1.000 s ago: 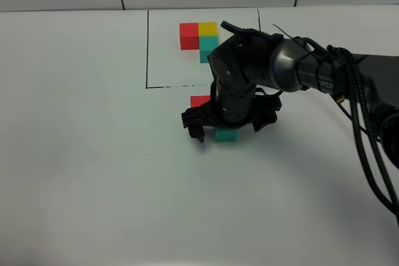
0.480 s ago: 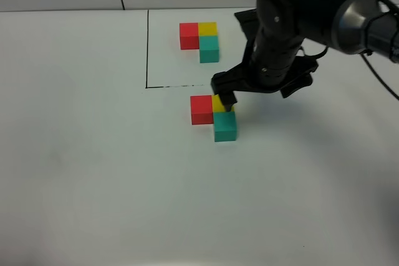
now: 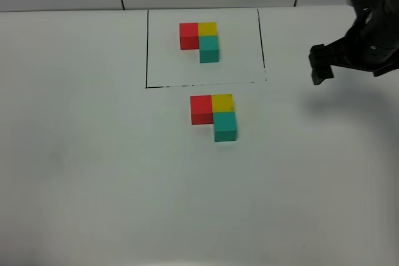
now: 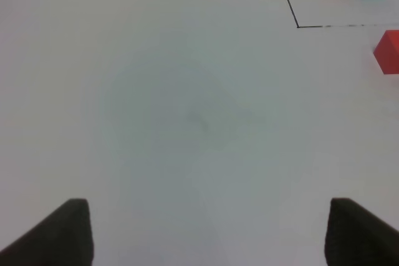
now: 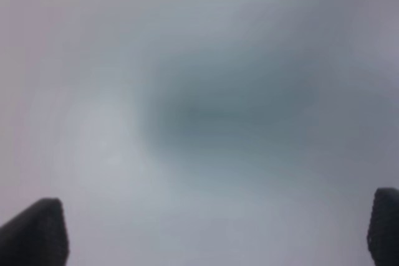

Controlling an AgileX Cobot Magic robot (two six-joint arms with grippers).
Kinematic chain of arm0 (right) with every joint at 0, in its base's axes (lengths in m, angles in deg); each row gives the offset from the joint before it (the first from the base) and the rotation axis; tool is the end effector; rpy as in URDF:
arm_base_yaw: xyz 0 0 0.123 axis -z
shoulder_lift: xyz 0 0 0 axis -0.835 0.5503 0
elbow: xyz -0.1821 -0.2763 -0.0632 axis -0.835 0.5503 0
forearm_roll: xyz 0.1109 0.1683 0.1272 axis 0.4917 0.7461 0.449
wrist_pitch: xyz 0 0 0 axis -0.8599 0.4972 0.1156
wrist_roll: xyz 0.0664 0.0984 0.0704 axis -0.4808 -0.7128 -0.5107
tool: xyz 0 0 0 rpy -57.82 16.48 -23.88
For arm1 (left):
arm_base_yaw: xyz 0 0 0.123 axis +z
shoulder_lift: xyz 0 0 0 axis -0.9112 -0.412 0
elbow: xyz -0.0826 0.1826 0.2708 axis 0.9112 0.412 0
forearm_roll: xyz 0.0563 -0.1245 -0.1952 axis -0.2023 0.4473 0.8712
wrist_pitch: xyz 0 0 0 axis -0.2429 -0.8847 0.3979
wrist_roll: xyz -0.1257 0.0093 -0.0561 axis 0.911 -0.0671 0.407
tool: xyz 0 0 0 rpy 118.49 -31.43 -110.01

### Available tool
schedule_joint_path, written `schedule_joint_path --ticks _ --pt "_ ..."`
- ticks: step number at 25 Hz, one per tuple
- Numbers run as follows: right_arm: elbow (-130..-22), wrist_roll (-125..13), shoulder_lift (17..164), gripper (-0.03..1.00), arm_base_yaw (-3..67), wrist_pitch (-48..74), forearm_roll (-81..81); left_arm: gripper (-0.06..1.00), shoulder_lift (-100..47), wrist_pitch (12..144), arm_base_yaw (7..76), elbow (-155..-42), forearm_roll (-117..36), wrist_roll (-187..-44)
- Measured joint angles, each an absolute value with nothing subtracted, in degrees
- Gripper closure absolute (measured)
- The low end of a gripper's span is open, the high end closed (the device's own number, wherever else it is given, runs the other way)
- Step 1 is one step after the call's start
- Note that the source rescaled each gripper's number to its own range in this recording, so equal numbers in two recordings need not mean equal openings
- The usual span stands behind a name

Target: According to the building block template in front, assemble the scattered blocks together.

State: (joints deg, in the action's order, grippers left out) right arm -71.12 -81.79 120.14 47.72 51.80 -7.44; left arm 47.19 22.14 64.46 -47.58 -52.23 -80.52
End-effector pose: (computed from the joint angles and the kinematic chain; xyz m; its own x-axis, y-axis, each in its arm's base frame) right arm 0.3820 0.0597 0.2424 -0.9362 -0.0878 -0.3402 -0.1004 0.9948 0.0196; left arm -0.0274 -0.0034 0.2527 -0.4333 -0.0162 -0.9011 0.0361 0.9987 -0.0353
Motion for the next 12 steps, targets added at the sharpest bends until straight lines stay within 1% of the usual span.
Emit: schedule_joint_path --ticks 5,8,12 --pt "-64.44 -80.9 111.26 -0.03 50.64 48.2 -7.79 0.01 47.19 22.14 64.46 -47.58 -52.23 -80.52" --pt "-61.07 -80.84 104.18 -0.03 50.85 46.66 -8.76 0.01 47.19 22.14 64.46 -47.58 -52.23 -80.52" --pt "-58.09 -80.79 93.1 -0.03 50.85 47.45 -10.01 0.01 47.19 22.14 64.46 -47.58 -52.23 -80.52"
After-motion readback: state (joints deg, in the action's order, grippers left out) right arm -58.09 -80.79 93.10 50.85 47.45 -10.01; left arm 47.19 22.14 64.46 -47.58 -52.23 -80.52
